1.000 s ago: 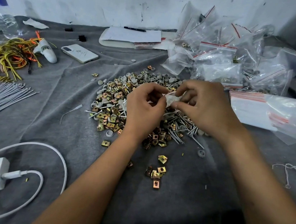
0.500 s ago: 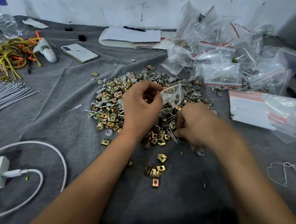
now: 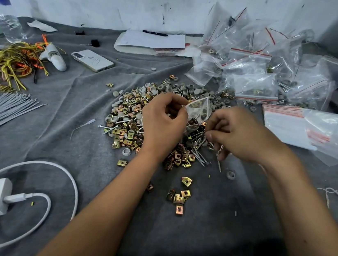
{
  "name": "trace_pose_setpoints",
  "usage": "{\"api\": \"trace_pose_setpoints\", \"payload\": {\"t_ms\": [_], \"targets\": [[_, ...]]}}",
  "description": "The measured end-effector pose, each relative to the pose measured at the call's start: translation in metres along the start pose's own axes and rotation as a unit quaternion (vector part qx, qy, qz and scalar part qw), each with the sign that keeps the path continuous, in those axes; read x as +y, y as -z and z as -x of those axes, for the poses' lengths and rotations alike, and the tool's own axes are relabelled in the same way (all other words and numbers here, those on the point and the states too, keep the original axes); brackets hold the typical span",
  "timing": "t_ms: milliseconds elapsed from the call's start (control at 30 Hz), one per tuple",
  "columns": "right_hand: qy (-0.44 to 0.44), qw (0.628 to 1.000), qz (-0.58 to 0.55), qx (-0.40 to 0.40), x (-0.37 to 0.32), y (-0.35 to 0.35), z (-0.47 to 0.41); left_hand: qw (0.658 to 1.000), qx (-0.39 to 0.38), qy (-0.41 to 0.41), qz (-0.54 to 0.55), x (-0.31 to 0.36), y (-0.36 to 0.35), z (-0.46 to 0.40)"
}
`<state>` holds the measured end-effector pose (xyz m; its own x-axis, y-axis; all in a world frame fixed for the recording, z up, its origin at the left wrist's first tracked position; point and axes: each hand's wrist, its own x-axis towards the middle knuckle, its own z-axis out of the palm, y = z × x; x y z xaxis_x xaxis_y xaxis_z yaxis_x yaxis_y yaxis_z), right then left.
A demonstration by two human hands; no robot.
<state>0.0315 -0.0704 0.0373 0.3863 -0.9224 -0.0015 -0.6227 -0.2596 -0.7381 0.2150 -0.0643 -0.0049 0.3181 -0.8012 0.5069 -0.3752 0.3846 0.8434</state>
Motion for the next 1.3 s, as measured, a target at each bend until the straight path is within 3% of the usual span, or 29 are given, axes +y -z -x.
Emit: {"api": "trace_pose_setpoints", "payload": {"t_ms": [400, 533, 633, 800, 933, 1000, 1133, 1200, 1300], "targets": [[0.055, 0.997, -0.057, 0.006, 0.002, 0.001, 0.000, 1.000, -0.002, -0.007, -0.002, 0.000, 0.001, 0.001], [0.088, 0.989, -0.097, 0.071, -0.002, 0.001, 0.000, 1.000, -0.009, -0.021, 0.004, 0.000, 0.001, 0.001], [0.133, 0.979, -0.069, 0.134, -0.007, 0.002, -0.004, 0.999, -0.024, -0.047, 0.007, 0.001, 0.000, 0.002], [0.146, 0.975, -0.002, 0.166, -0.010, 0.005, -0.009, 0.997, -0.038, -0.064, 0.010, 0.001, -0.001, 0.002], [0.179, 0.947, 0.094, 0.248, -0.002, 0.014, -0.013, 0.997, -0.047, -0.055, 0.033, 0.002, 0.004, 0.000], [0.170, 0.953, 0.102, 0.230, 0.005, 0.014, -0.016, 0.995, -0.064, -0.025, 0.067, 0.002, 0.007, -0.002], [0.142, 0.988, -0.047, 0.043, 0.005, 0.004, -0.022, 0.979, -0.118, 0.024, 0.162, 0.011, 0.017, -0.012], [0.156, 0.983, -0.091, -0.006, 0.004, -0.001, -0.025, 0.968, -0.153, 0.027, 0.198, 0.018, 0.025, -0.019], [0.196, 0.957, -0.214, -0.013, 0.001, -0.004, -0.032, 0.937, -0.177, 0.071, 0.293, 0.030, 0.039, -0.030]]}}
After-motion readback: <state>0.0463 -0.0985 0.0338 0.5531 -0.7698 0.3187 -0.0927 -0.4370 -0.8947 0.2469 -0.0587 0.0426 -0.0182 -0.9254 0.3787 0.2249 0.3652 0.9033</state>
